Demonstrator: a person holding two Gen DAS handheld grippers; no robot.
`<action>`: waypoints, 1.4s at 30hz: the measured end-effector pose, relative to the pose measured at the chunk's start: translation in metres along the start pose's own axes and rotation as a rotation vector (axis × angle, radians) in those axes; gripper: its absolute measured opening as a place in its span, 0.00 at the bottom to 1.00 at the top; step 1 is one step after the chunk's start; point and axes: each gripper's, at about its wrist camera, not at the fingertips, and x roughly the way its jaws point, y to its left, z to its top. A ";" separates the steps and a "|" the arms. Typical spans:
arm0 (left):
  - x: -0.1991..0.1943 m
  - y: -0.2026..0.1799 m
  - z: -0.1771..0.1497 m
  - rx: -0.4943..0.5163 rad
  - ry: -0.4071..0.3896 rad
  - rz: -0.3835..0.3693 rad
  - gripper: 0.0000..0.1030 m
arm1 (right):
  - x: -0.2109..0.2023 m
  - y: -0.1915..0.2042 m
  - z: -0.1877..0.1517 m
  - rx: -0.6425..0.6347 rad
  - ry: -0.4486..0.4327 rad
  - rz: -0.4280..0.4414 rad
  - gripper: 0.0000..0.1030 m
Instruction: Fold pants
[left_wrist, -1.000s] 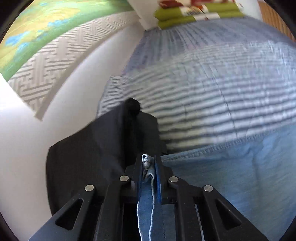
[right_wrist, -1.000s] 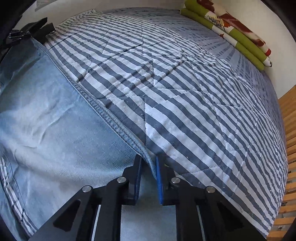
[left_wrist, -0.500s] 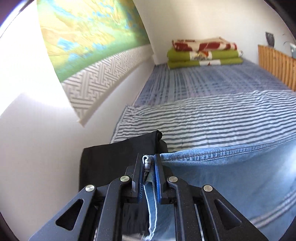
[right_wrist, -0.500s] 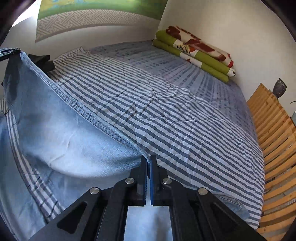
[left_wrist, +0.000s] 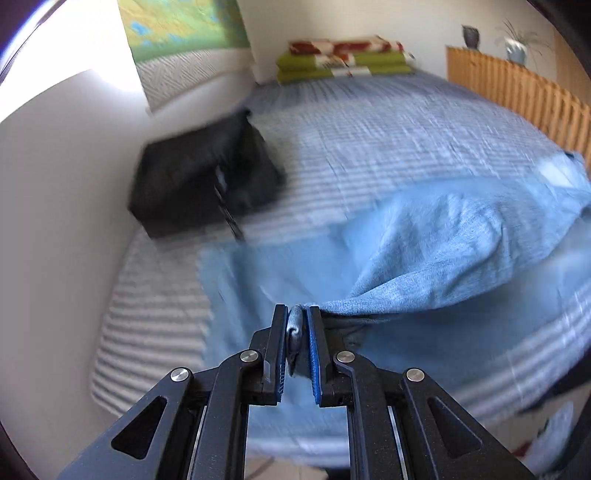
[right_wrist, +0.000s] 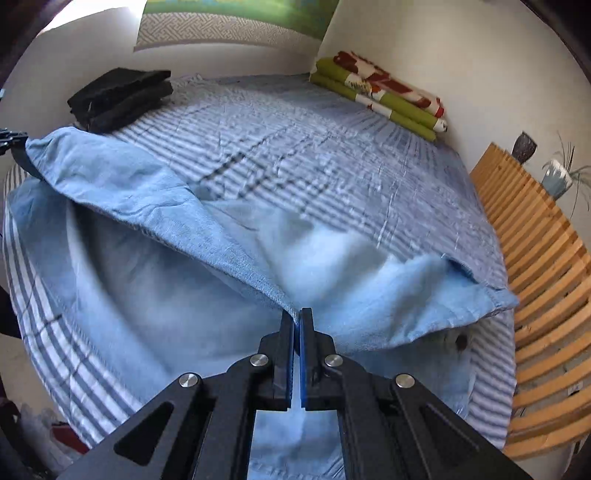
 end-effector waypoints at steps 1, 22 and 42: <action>0.001 -0.009 -0.013 0.016 0.025 -0.012 0.11 | 0.004 0.005 -0.010 -0.016 0.026 -0.013 0.02; -0.008 -0.002 -0.074 -0.168 0.088 -0.222 0.28 | -0.067 0.143 0.194 -0.223 -0.078 0.519 0.29; 0.022 -0.017 -0.089 -0.107 0.119 -0.208 0.12 | 0.142 0.463 0.322 -0.673 0.161 0.699 0.37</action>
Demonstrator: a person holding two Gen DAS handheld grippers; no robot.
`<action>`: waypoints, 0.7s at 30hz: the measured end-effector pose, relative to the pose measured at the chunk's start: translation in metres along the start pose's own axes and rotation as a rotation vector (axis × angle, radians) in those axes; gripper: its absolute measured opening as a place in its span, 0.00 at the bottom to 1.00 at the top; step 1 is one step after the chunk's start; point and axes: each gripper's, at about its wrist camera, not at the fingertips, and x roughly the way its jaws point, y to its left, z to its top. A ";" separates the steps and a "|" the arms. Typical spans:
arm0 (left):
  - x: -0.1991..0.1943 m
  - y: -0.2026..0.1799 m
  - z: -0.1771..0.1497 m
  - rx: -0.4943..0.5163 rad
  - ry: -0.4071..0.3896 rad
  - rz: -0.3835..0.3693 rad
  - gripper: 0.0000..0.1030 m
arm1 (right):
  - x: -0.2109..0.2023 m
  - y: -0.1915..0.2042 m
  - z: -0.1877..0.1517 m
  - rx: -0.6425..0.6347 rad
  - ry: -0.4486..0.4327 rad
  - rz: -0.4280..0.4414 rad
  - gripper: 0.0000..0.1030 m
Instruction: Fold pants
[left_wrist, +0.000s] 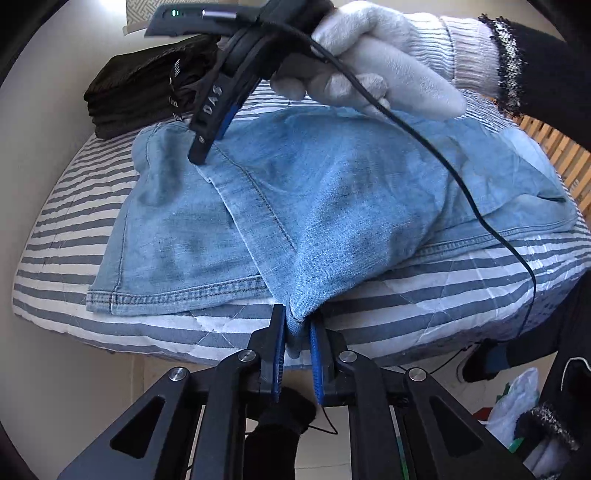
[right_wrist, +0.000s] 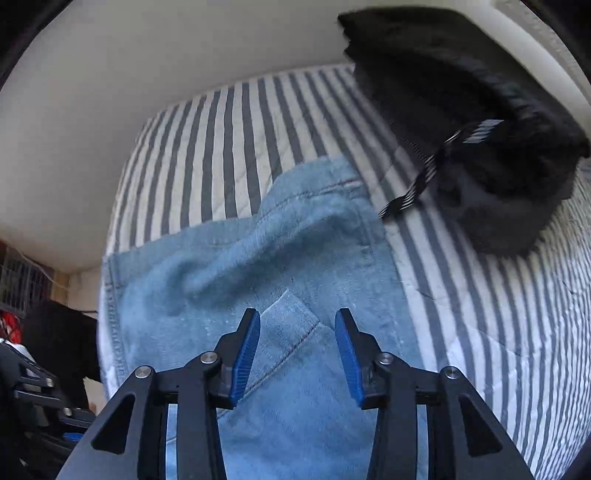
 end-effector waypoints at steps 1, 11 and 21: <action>0.000 0.000 0.000 -0.005 -0.001 -0.008 0.12 | 0.004 0.002 -0.001 -0.013 0.012 -0.001 0.37; -0.016 0.022 -0.009 -0.113 0.024 -0.099 0.59 | -0.051 -0.002 -0.017 0.045 -0.174 0.031 0.13; -0.008 0.088 0.047 -0.268 -0.096 -0.243 0.81 | -0.155 -0.001 -0.039 0.086 -0.444 0.083 0.12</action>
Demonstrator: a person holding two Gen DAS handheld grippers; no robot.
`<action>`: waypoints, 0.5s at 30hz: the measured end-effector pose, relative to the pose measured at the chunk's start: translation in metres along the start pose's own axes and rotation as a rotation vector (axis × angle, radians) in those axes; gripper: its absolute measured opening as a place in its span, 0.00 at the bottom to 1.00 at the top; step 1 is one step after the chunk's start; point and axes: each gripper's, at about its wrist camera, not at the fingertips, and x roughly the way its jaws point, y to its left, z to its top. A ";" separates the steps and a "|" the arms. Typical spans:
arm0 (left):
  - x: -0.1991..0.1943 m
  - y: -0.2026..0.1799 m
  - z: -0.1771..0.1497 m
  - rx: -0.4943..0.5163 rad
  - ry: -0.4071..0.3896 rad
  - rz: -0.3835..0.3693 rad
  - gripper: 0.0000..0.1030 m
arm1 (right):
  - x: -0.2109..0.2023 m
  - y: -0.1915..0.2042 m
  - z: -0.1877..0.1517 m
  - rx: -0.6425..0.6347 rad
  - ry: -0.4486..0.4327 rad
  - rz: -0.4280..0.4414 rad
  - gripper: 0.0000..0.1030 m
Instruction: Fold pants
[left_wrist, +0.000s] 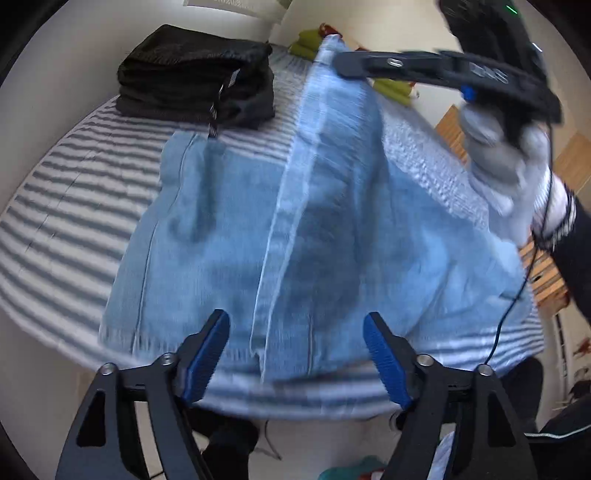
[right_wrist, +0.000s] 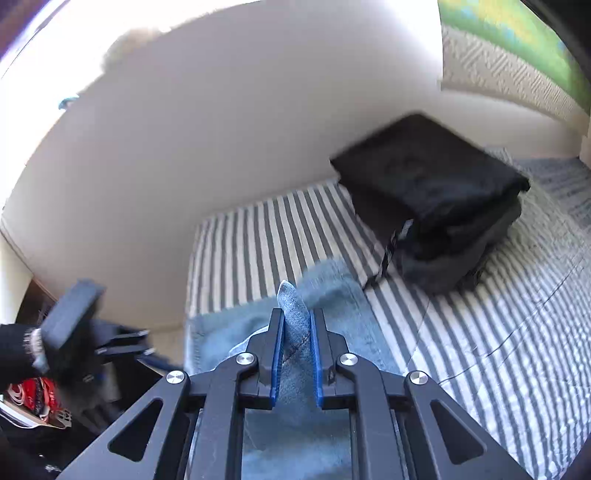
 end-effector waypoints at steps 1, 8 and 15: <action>0.005 0.006 0.009 -0.008 0.006 -0.013 0.81 | -0.007 0.000 0.003 0.002 -0.009 0.003 0.12; 0.025 0.011 0.028 -0.044 0.030 -0.134 0.06 | -0.014 0.001 0.023 0.030 -0.067 -0.003 0.11; -0.027 0.012 0.014 -0.013 -0.080 -0.057 0.05 | 0.002 0.007 0.047 0.022 -0.078 -0.021 0.11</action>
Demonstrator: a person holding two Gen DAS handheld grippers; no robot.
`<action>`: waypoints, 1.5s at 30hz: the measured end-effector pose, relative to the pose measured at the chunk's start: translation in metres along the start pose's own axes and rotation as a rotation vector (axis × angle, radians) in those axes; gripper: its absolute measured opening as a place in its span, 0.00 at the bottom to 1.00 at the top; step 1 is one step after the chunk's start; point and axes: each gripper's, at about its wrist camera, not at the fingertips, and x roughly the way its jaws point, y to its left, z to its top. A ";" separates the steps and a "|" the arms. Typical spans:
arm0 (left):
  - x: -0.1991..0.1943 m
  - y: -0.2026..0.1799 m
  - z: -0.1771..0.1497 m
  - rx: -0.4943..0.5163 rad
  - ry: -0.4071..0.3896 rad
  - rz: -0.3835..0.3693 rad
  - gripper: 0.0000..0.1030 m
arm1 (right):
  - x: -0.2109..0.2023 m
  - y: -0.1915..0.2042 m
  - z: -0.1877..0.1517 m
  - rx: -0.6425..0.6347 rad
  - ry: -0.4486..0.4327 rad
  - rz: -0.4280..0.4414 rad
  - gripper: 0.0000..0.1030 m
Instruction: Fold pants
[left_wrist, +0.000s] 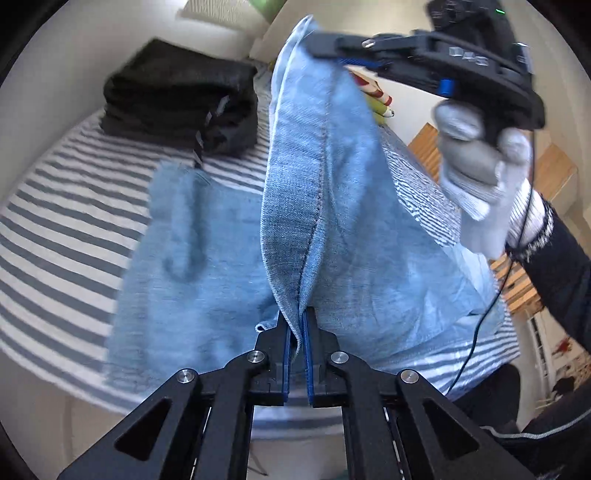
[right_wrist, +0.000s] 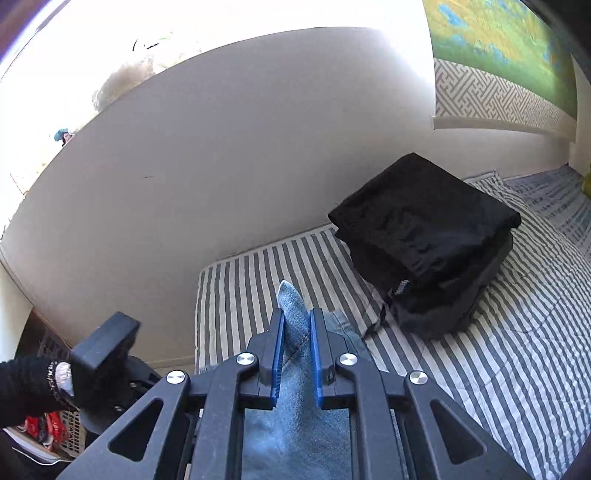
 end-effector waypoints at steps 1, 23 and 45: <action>-0.006 0.001 -0.001 0.000 -0.005 0.032 0.05 | 0.003 0.003 0.002 -0.007 0.002 -0.009 0.11; -0.007 0.073 -0.018 -0.139 0.137 0.313 0.29 | 0.158 -0.050 -0.013 0.168 0.297 -0.251 0.21; -0.078 0.102 -0.041 -0.317 0.006 0.339 0.36 | 0.119 0.121 -0.121 -0.191 0.417 -0.110 0.16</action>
